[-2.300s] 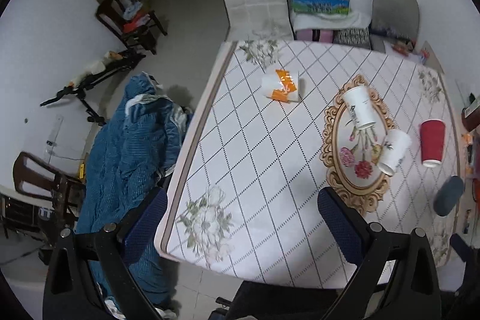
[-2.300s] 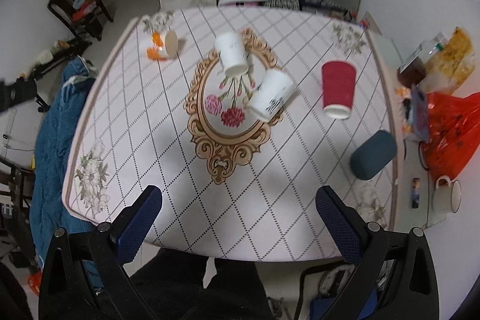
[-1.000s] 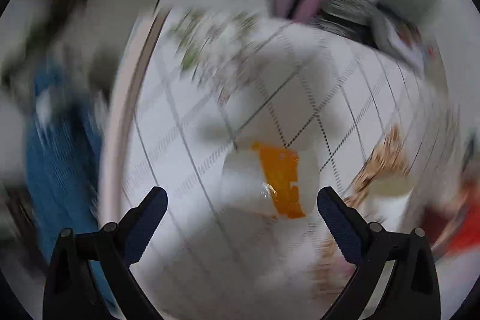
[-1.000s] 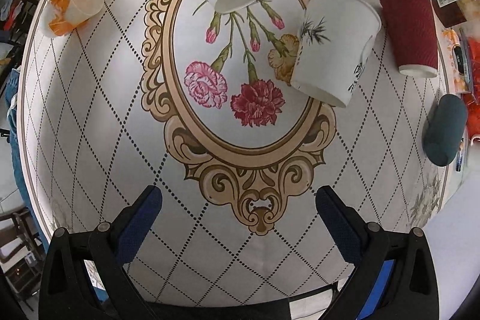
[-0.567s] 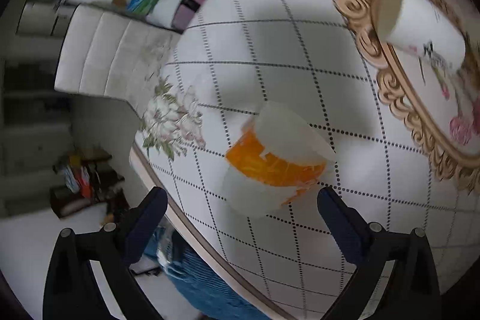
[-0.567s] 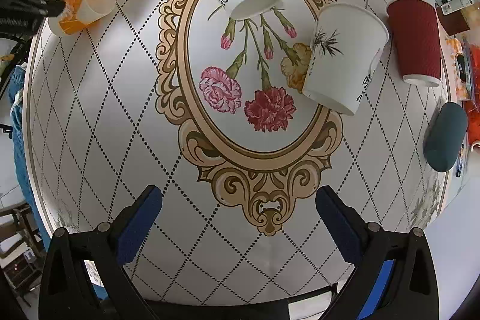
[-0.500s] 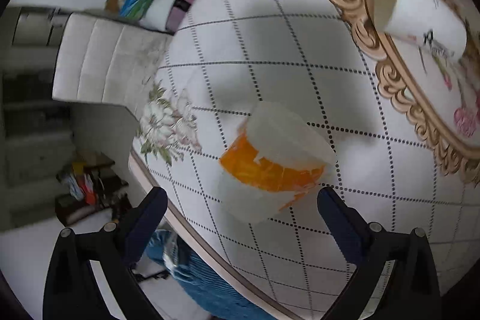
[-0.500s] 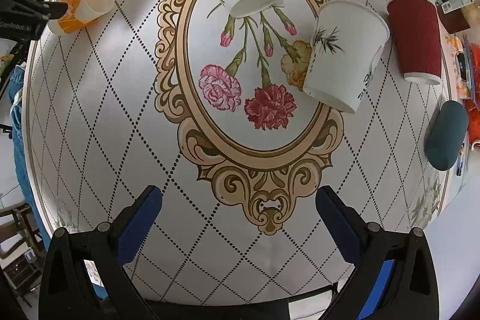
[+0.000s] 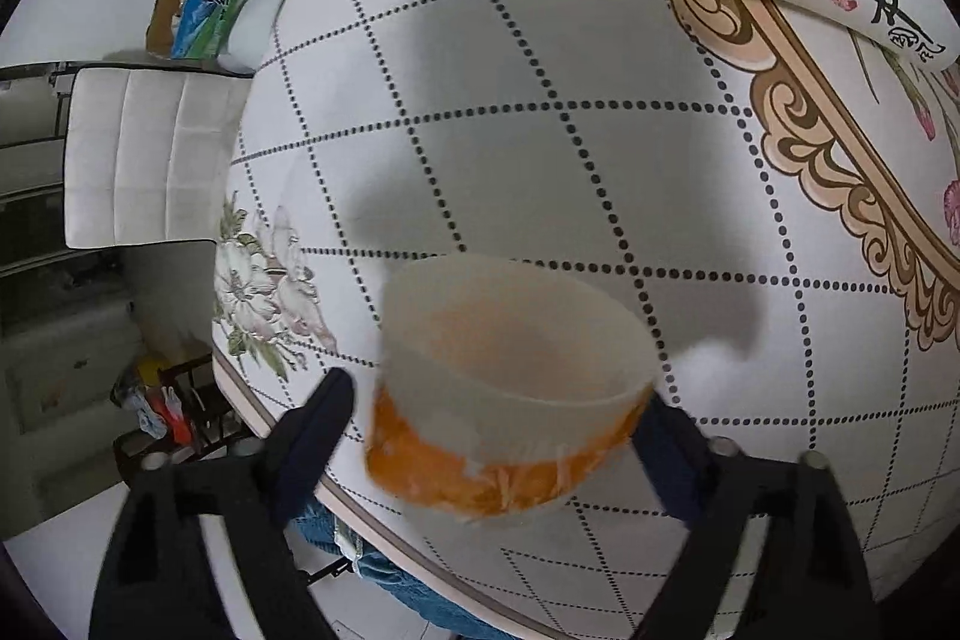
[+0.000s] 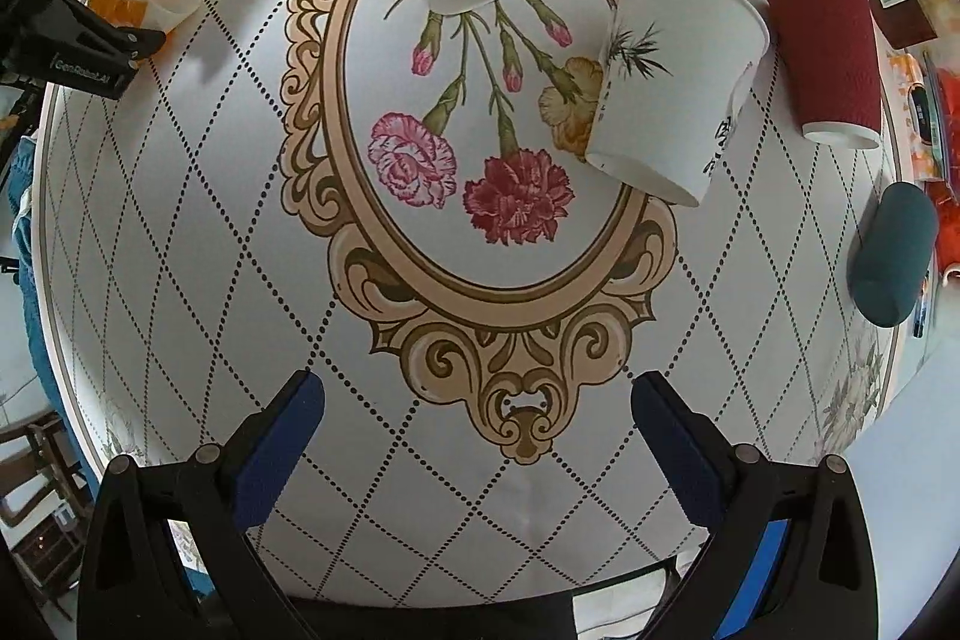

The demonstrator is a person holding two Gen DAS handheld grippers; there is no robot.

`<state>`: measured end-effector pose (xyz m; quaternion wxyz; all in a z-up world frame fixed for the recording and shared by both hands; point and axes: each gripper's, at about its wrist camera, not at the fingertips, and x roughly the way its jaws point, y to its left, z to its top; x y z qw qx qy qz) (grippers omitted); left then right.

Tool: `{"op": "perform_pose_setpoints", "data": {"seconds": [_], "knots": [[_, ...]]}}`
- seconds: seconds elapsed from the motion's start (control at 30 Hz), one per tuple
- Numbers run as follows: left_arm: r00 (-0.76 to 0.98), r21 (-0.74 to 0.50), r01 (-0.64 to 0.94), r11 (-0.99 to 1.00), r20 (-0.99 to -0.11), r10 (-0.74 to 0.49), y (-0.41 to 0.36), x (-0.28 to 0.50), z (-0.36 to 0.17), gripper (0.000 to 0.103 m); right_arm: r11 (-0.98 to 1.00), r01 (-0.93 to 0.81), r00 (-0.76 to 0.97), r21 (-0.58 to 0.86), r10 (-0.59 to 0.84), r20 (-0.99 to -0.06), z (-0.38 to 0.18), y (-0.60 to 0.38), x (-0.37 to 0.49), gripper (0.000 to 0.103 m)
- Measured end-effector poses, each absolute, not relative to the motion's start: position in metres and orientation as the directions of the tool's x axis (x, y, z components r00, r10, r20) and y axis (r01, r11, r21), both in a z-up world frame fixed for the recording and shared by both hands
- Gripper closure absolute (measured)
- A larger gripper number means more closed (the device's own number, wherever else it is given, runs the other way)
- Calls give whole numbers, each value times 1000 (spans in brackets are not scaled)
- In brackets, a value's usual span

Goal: Flip cup upside down
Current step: 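Reach the left gripper to the orange-taped white cup and grasp it, then lift the cup with the left gripper and carry it toward the floral mat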

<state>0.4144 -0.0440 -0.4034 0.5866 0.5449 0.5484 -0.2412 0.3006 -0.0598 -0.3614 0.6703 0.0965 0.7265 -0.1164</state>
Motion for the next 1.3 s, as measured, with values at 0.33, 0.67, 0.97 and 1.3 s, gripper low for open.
{"op": "perform_pose_setpoints", "data": {"seconds": [0.33,0.67,0.97,1.3], "knots": [[272,369,856,363,-917,290,-43,414,-402,30,954,295,-101,-50,-21,-995,-368,-59,304,0],[-38,167,678,716,-964,261,-15,421,-400,30,953,297,-138,-63,-22,-990,-391,-62,295,0],[-206,45,439,898,-967,149,25,449,-408,30,953,296,-152,-59,-14,-988,-400,-64,283,0],[-123,126,577,807,-963,239,17,434,-422,30,951,301,-160,-70,-22,-987,-406,-60,282,0]]}}
